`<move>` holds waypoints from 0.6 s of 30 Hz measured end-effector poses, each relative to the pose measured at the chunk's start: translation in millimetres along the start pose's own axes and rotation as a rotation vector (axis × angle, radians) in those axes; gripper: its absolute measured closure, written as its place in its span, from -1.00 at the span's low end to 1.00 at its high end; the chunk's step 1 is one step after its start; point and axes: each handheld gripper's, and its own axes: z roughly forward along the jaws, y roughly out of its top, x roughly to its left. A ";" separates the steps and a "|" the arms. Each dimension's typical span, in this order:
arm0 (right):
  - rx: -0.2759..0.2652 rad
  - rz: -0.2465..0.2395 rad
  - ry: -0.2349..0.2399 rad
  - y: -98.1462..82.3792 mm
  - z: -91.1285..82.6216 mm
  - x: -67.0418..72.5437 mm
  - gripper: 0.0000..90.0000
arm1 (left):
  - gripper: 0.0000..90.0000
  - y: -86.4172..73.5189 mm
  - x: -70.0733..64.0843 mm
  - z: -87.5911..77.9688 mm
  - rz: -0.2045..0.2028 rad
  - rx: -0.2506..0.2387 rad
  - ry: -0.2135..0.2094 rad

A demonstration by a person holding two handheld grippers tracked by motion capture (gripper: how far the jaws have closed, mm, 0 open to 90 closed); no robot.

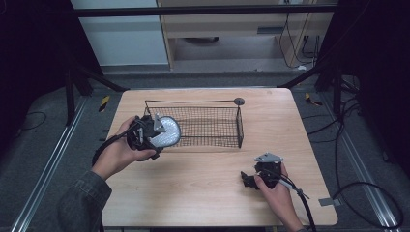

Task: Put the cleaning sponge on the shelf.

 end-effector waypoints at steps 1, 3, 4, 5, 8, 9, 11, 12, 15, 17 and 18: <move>0.000 0.000 0.000 0.0 0.0 0.0 -0.99 | -0.70 1.2 1.0 -1.0 0.005 -0.002 0.003; 0.000 -0.001 0.000 0.0 0.0 -0.1 -0.99 | -0.70 3.8 2.1 -2.8 0.013 -0.004 0.010; 0.000 -0.001 0.000 0.0 0.0 -0.1 -0.99 | -0.70 4.5 2.5 -3.2 0.015 -0.004 0.010; 0.000 -0.002 -0.001 0.0 0.1 -0.1 -0.99 | -0.69 5.4 3.3 -3.4 0.018 -0.002 0.010; 0.000 -0.003 0.000 0.0 0.0 -0.2 -0.99 | -0.69 7.6 6.0 -1.5 0.020 0.003 0.013; 0.000 -0.003 0.000 0.0 0.0 -0.2 -0.99 | -0.69 8.1 6.9 -0.4 0.019 0.003 0.011; 0.000 -0.002 0.000 0.0 0.1 -0.1 -0.99 | -0.69 9.3 8.8 1.7 0.019 0.004 0.013; 0.000 -0.001 0.000 0.0 0.0 -0.1 -0.99 | -0.69 10.0 10.0 3.0 0.018 0.005 0.013; 0.000 -0.002 -0.001 0.0 0.1 -0.1 -0.99 | -0.68 12.8 14.7 5.8 0.019 0.011 0.025; 0.000 -0.002 0.000 0.1 0.0 -0.1 -0.99 | -0.68 14.5 16.8 7.5 0.020 0.010 0.025; 0.000 -0.002 0.000 0.1 0.0 -0.1 -0.99 | -0.68 15.8 17.5 8.6 0.029 0.018 0.020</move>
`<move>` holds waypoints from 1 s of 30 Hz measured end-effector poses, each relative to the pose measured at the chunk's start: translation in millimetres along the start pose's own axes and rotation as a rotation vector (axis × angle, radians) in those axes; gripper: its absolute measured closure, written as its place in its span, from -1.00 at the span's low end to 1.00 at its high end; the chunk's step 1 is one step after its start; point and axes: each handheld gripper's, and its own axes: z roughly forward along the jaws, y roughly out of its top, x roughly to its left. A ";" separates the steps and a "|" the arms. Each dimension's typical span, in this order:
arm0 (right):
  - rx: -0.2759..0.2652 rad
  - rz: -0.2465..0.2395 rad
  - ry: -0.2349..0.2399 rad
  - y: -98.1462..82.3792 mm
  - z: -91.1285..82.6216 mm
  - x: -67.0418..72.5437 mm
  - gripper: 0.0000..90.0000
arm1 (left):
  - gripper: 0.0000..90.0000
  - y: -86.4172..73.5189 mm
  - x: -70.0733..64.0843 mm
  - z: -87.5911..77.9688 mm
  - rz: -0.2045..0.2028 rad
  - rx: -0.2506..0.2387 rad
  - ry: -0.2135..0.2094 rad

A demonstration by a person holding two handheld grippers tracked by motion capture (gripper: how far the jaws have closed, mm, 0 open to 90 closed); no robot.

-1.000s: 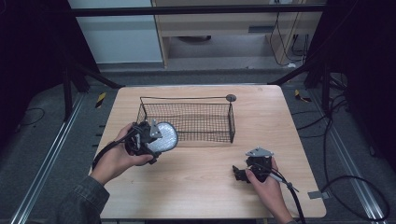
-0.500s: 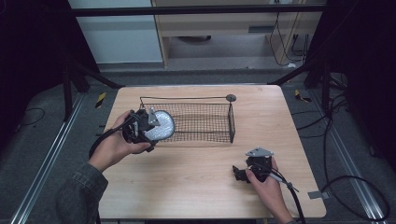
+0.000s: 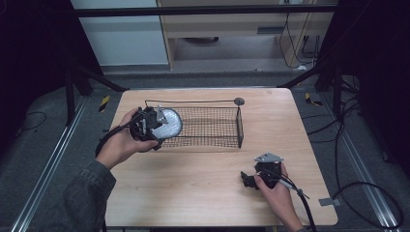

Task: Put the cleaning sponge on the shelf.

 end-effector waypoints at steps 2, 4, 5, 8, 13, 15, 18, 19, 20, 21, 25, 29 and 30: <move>0.001 0.001 0.000 0.0 0.0 0.1 -0.99 | -0.68 2.9 1.1 3.0 0.015 0.004 0.007; 0.000 0.002 0.000 0.0 0.0 0.1 -0.99 | -0.68 5.4 3.2 5.7 0.025 0.006 0.010; 0.001 0.001 -0.001 -0.1 0.0 0.1 -0.99 | -0.68 6.6 4.4 7.2 0.026 0.003 0.007; 0.000 -0.001 -0.001 0.0 0.0 -0.1 -0.99 | -0.68 10.1 8.3 10.5 0.033 0.000 0.010; 0.001 0.002 0.000 0.0 0.0 0.2 -0.99 | -0.68 14.3 14.1 12.1 0.043 -0.013 0.011; 0.001 -0.001 0.002 0.0 0.1 -0.1 -0.99 | -0.68 14.5 16.6 12.9 0.045 -0.012 0.011; 0.001 0.000 0.002 0.1 0.1 0.0 -0.99 | -0.68 15.3 21.4 13.4 0.042 -0.014 0.028; 0.001 0.000 0.002 0.1 0.1 0.0 -0.99 | -0.68 15.5 22.7 13.1 0.040 -0.018 0.030; 0.001 0.000 0.002 0.1 0.1 0.0 -0.99 | -0.68 15.6 24.5 13.2 0.034 -0.024 0.023; 0.001 0.000 0.002 0.1 0.1 0.0 -0.99 | -0.68 15.8 25.9 13.1 0.036 -0.024 0.022; 0.001 0.000 0.002 0.1 0.1 0.0 -0.99 | -0.68 19.0 30.0 11.1 0.045 -0.027 0.033; 0.001 -0.001 0.003 0.1 0.1 -0.1 -0.99 | -0.67 24.9 32.2 7.8 0.068 -0.031 0.037; 0.001 0.000 0.003 0.1 0.1 -0.1 -0.99 | -0.67 26.4 31.9 7.8 0.079 -0.026 0.037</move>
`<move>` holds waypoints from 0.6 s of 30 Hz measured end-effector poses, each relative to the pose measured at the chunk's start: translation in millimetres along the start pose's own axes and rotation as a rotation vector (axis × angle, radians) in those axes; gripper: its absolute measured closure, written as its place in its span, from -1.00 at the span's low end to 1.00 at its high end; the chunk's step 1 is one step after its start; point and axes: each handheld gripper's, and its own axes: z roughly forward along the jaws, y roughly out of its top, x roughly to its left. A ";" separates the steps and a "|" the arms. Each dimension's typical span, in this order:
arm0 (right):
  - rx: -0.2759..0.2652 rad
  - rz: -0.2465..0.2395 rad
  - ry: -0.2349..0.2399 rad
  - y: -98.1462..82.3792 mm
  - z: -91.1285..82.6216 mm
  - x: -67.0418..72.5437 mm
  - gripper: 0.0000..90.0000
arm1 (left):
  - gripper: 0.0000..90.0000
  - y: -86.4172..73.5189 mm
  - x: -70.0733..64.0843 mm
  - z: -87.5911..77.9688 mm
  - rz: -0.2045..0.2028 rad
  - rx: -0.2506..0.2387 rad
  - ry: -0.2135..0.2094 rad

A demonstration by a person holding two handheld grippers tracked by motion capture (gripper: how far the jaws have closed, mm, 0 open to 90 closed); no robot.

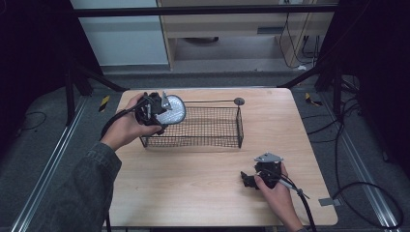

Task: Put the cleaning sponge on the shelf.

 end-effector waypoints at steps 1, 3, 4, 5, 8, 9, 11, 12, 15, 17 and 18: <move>0.001 -0.002 0.000 0.0 0.0 -0.1 -0.99 | -0.67 1.9 -0.2 -0.1 0.009 0.004 0.000; 0.000 0.000 0.000 0.0 0.0 0.0 -0.99 | -0.67 3.9 -0.5 0.3 0.016 0.000 0.000; 0.001 -0.003 0.000 0.0 0.0 -0.1 -0.99 | -0.67 5.2 -0.4 0.3 0.021 0.004 -0.001; 0.000 0.000 0.000 0.0 0.0 0.0 -0.99 | -0.66 6.2 -0.9 1.4 0.024 0.000 -0.002; 0.001 -0.002 0.000 0.0 0.0 -0.1 -0.99 | -0.66 8.5 -0.8 6.0 0.035 -0.003 -0.007; 0.001 -0.002 0.000 0.0 0.0 -0.1 -0.99 | -0.66 9.1 -0.4 7.4 0.038 0.001 -0.007; 0.000 0.000 0.000 0.0 0.0 0.0 -0.99 | -0.66 10.1 0.4 12.1 0.044 0.002 -0.012; 0.001 -0.002 0.000 0.0 0.0 -0.1 -0.99 | -0.66 10.5 0.6 14.3 0.041 0.000 -0.011; 0.000 0.000 0.000 0.0 0.0 0.0 -0.99 | -0.66 10.7 2.2 18.5 0.047 -0.005 -0.011; 0.000 0.000 0.000 0.0 0.0 0.0 -0.99 | -0.66 10.2 2.2 20.4 0.053 -0.007 -0.014; 0.001 -0.002 0.000 0.0 0.0 -0.1 -0.99 | -0.66 10.2 2.6 21.0 0.064 -0.003 -0.013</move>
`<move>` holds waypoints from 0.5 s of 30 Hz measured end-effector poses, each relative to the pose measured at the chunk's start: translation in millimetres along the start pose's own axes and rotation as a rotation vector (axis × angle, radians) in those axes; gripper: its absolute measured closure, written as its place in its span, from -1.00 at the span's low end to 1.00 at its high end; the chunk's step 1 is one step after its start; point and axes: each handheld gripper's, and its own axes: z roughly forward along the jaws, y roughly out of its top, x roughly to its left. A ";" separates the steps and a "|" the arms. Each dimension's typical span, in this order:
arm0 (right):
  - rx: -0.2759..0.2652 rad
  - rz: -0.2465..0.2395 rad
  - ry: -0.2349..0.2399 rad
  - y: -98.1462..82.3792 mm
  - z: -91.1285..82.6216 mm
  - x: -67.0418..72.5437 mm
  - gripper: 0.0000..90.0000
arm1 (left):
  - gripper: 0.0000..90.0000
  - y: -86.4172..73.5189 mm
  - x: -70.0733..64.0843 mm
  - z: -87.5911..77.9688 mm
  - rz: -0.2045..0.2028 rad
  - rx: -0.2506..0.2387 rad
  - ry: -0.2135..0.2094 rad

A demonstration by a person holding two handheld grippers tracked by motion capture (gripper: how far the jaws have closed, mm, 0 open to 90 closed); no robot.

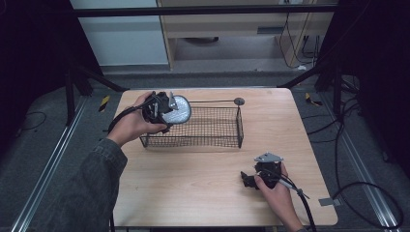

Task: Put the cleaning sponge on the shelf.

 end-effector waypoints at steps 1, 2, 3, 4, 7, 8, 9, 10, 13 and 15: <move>-0.001 0.002 0.001 0.0 0.0 0.1 -0.99 | -0.66 0.0 0.4 0.3 0.003 0.002 0.000; 0.000 -0.001 0.000 0.0 0.0 0.0 -0.99 | -0.66 0.1 0.7 0.8 0.005 0.000 0.000; 0.000 0.000 0.000 0.0 0.0 0.0 -0.99 | -0.66 0.2 1.1 1.0 0.008 0.000 0.002; -0.001 0.002 0.000 0.0 0.0 0.1 -0.99 | -0.66 0.4 1.7 1.5 0.006 -0.004 0.002; 0.000 -0.001 0.000 0.0 0.0 0.0 -0.99 | -0.66 1.2 2.7 3.9 0.011 -0.005 0.002; 0.000 -0.001 0.000 0.0 0.0 0.0 -0.99 | -0.66 1.5 2.7 4.8 0.017 -0.004 0.000; 0.000 -0.001 0.000 0.0 0.0 0.0 -0.99 | -0.66 1.6 2.3 5.6 0.017 -0.006 -0.002; 0.000 -0.001 0.000 0.0 0.0 0.0 -0.99 | -0.66 2.0 2.3 6.6 0.019 -0.009 0.002; 0.000 -0.001 0.000 0.0 0.0 0.0 -0.99 | -0.66 2.6 2.0 8.0 0.027 -0.009 0.000; 0.000 -0.001 0.000 0.0 0.0 0.0 -0.99 | -0.66 2.8 1.8 8.2 0.028 -0.012 -0.001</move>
